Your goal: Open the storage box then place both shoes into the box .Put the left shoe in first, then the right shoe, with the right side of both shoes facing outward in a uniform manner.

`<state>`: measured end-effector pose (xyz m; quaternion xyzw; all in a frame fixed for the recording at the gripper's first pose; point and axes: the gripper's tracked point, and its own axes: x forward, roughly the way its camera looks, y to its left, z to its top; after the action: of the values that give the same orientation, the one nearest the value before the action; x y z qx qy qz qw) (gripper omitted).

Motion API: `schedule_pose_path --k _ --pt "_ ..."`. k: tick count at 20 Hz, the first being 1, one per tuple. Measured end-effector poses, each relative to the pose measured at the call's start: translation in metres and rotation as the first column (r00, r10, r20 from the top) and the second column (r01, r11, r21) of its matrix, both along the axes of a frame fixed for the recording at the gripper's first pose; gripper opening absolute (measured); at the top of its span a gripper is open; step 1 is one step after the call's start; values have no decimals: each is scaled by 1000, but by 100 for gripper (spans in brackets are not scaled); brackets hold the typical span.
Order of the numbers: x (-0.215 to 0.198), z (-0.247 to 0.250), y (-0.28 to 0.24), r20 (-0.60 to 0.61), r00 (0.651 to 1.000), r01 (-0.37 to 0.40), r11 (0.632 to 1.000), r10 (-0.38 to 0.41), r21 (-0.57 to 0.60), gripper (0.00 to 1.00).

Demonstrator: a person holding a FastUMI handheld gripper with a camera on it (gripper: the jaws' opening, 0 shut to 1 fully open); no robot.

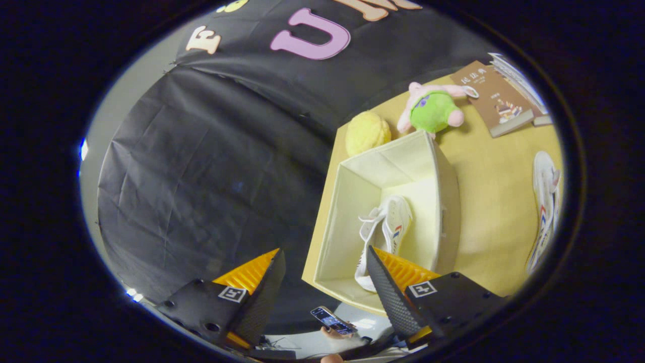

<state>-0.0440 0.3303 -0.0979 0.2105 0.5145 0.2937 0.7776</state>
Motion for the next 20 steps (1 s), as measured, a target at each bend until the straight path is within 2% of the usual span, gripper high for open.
schedule_pose_path --k 3,6,12,16,20 --pt "-11 1 -29 97 993 -65 996 71 -65 100" --pt "-16 -3 -62 176 978 -90 985 115 -145 100" --pt "-22 -16 -137 254 958 -49 948 134 -316 100" --pt "-8 -31 -205 287 950 25 889 121 -457 100" --pt "18 -55 -283 304 948 117 791 92 -601 100"
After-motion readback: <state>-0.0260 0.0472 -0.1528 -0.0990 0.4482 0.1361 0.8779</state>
